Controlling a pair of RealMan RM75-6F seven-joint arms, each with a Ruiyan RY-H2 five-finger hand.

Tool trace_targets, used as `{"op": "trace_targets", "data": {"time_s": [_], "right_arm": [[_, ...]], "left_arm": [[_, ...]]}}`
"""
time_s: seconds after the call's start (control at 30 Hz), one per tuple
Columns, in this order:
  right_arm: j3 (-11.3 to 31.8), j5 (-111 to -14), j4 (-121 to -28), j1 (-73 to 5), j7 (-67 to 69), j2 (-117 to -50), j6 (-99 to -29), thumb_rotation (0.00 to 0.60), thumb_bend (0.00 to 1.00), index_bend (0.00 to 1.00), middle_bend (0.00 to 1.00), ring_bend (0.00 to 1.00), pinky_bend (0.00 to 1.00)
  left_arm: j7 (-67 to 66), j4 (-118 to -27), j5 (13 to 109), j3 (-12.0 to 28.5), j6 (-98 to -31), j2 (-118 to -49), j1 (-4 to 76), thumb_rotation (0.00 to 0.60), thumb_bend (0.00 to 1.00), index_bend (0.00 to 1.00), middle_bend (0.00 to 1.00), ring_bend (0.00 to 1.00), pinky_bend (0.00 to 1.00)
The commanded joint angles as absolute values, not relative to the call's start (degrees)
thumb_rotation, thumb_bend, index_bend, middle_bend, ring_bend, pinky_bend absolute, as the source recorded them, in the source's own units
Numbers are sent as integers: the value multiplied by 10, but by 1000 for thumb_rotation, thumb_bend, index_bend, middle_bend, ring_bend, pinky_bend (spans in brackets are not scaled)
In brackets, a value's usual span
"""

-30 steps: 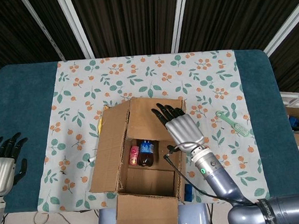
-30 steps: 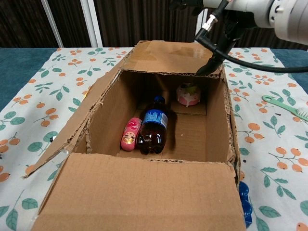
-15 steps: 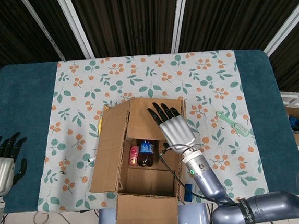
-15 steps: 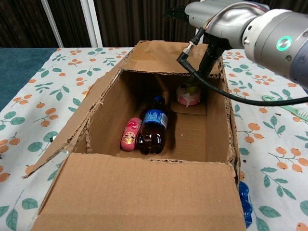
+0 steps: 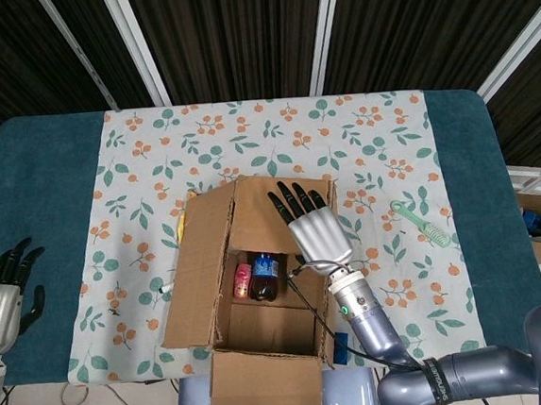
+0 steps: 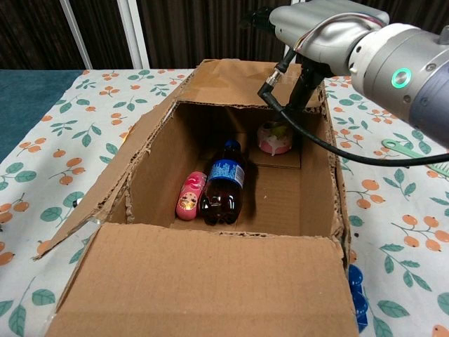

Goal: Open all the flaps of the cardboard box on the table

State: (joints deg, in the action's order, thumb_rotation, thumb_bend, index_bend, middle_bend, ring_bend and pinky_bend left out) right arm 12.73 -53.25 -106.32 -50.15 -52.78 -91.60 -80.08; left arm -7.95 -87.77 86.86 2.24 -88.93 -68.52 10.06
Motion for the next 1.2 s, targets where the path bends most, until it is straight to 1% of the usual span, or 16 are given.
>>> {"op": "trace_targets", "data": {"time_s": [0.03, 0.13, 0.3, 0.47, 0.7, 0.73, 0.83, 1.03, 1.2], "right_arm": [[128, -534, -1062, -499, -527, -913, -799, 600, 229, 0, 0, 79, 203], [130, -538, -1062, -496, -526, -910, -801, 600, 262, 0, 0, 80, 203], [140, -546, -1065, -494, -527, -900, -807, 600, 289, 0, 0, 80, 203], [158, -549, -1077, -492, -527, -884, -815, 600, 293, 0, 0, 80, 203], [202, -522, -1082, -500, -530, -861, -812, 600, 294, 0, 0, 80, 203], [221, -508, -1068, -506, -526, -856, -806, 600, 294, 0, 0, 80, 203], [245, -490, -1042, -518, -519, -846, -790, 600, 294, 0, 0, 80, 203], [279, -469, -1007, -531, -497, -831, -780, 600, 294, 0, 0, 80, 203], [296, -442, -977, -542, -485, -825, -763, 600, 294, 0, 0, 84, 203]], "left_arm": [[-79, -878, 869, 24, -889, -685, 100, 600, 511, 175, 89, 136, 77], [-78, -878, 870, 25, -889, -685, 99, 600, 511, 175, 89, 136, 77], [-77, -878, 872, 26, -887, -686, 98, 600, 511, 175, 89, 136, 77], [-78, -878, 873, 28, -888, -687, 97, 600, 511, 175, 88, 136, 77], [-81, -879, 874, 30, -885, -688, 95, 600, 511, 175, 88, 136, 77], [-80, -879, 873, 31, -887, -687, 95, 600, 511, 175, 88, 136, 77], [-77, -879, 872, 34, -889, -685, 93, 600, 511, 175, 88, 136, 78], [-73, -879, 868, 39, -889, -682, 91, 600, 511, 175, 88, 136, 78], [-74, -877, 864, 42, -886, -683, 91, 600, 511, 175, 88, 136, 78]]}}
